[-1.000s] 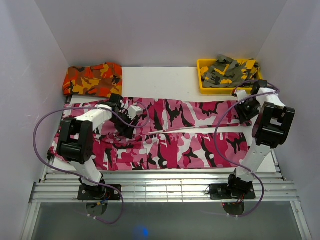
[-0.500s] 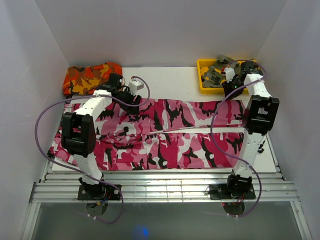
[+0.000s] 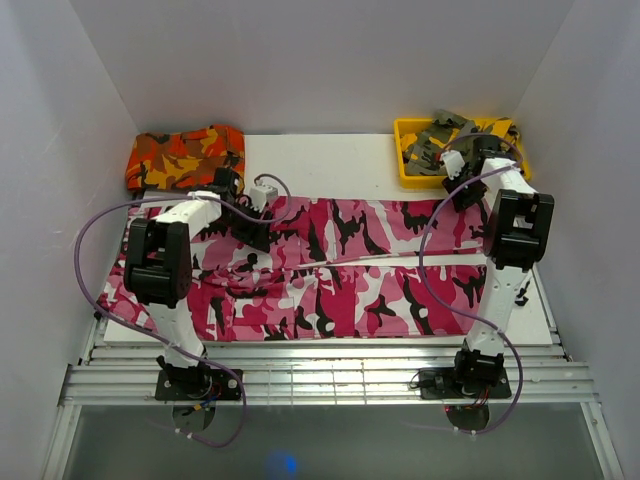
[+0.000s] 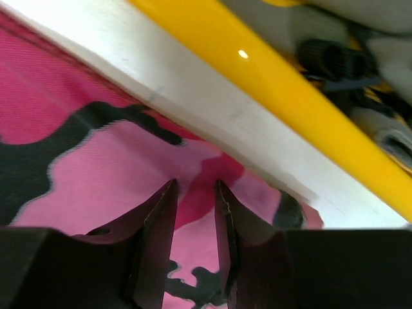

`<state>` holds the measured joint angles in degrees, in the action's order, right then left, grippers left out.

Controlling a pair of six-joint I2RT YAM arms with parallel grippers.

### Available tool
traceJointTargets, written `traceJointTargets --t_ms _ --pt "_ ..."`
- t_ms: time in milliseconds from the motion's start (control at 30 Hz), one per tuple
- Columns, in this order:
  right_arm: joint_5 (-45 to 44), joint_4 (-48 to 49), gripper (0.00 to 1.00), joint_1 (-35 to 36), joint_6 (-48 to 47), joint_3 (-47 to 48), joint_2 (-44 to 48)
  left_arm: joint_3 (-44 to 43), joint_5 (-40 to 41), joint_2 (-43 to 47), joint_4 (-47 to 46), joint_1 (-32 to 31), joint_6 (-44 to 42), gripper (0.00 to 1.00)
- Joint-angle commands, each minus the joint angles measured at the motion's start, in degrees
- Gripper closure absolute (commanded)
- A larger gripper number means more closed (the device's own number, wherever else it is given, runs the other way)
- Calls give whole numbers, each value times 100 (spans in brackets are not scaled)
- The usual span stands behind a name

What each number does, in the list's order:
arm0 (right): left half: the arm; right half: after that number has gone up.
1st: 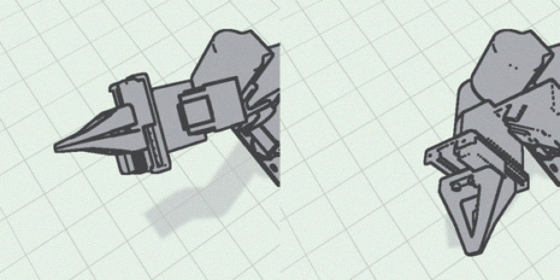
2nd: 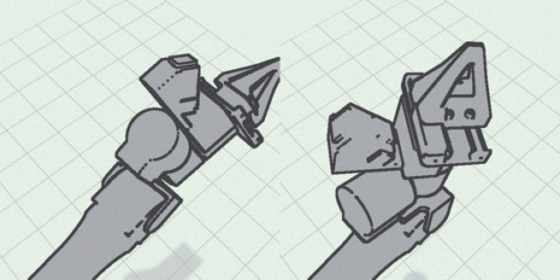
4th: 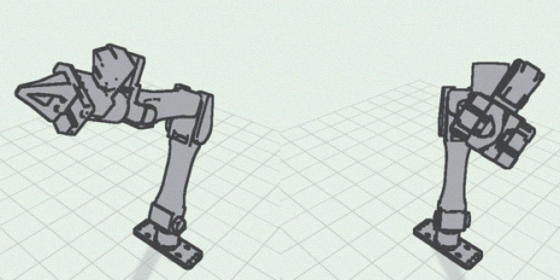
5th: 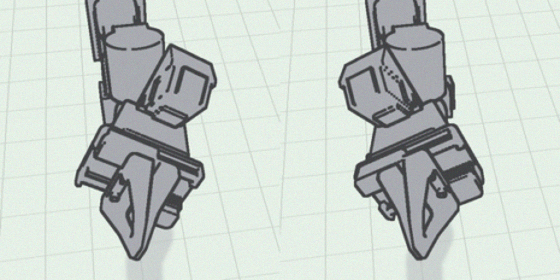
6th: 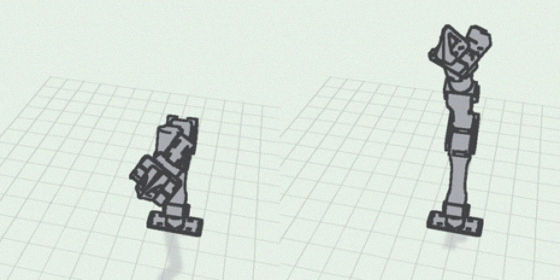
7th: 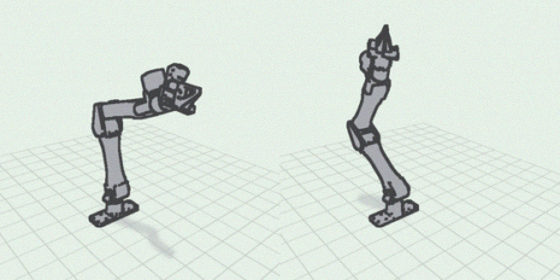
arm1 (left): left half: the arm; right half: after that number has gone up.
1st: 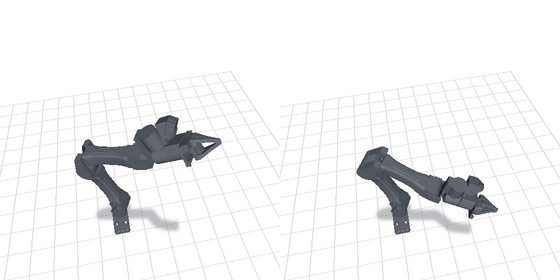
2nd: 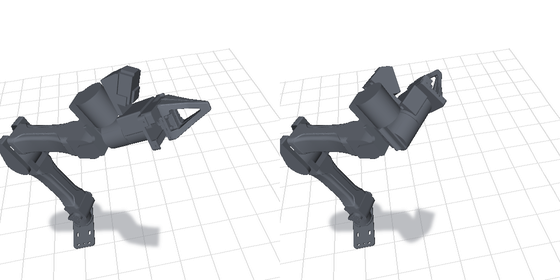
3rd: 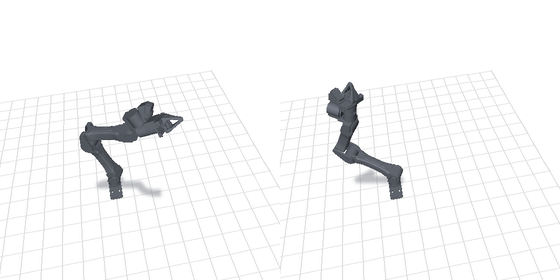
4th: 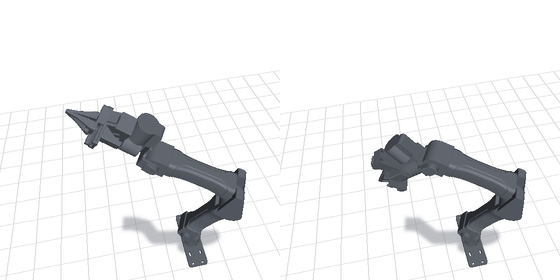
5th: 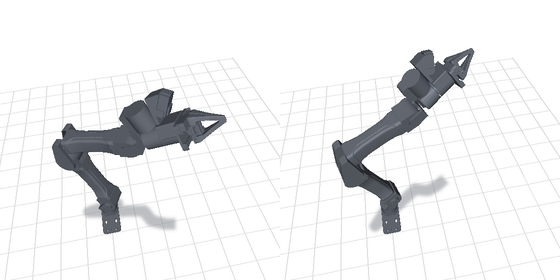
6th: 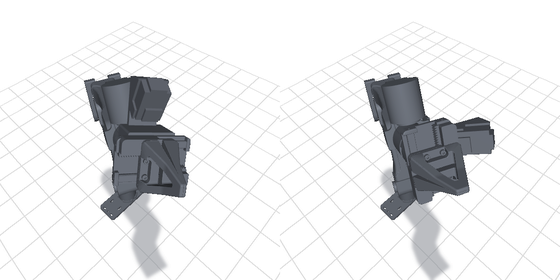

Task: Fold and stack the trousers
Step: Flatten the trousers out

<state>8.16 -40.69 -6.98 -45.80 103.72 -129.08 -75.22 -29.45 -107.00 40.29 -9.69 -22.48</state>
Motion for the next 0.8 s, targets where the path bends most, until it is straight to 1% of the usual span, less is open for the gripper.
traceJointTargets --t_ms 0,67,100,167,200,233,267,300,367,400,433,500,533,567,600,633,667,700,767 --pt "-1027 333 65 -224 18 -133 -373 376 290 -110 171 361 -11 36" --pt "-1027 377 65 -373 203 -464 -172 569 422 -145 198 564 -98 40" --pt "-1010 386 64 -409 212 -624 -66 727 466 -154 224 722 -125 40" --pt "-1001 526 64 -453 89 -1167 250 868 493 -128 295 802 -353 41" --pt "-949 535 64 -470 37 -1283 330 991 450 -85 338 802 -458 41" --pt "-887 501 64 -471 19 -1354 478 1027 232 -15 382 802 -563 40" --pt "-834 326 64 -488 -68 -1381 549 1018 64 73 513 802 -721 38" --pt "-451 229 64 -506 -130 -1329 628 940 -94 283 576 802 -801 36" --pt "-307 36 63 -532 -227 -1197 822 729 -532 460 864 794 -959 32" --pt "-159 -61 62 -541 -245 -866 849 589 -657 609 953 802 -969 32" --pt "-96 -114 61 -558 -236 -680 884 266 -728 680 1015 802 -925 31" --pt "140 -168 55 -585 -315 -310 910 -44 -895 803 1060 802 -742 30" --pt "211 -159 53 -576 -385 -48 876 -341 -922 908 1060 811 -671 29" --pt "334 -194 47 -585 -525 103 823 -475 -974 935 1051 811 -609 28" --pt "613 -438 43 -585 -953 270 744 -633 -975 927 1094 837 -565 28" --pt "764 -623 39 -585 -1244 628 552 -791 -992 840 1173 855 -565 26" --pt "905 -825 31 -594 -1569 788 455 -1114 -992 769 1374 872 -573 27" --pt "1080 -1105 28 -602 -2181 903 384 -1265 -1027 690 1472 934 -617 26" --pt "1100 -1196 25 -611 -2738 1079 252 -1529 -1124 575 1656 961 -635 26"
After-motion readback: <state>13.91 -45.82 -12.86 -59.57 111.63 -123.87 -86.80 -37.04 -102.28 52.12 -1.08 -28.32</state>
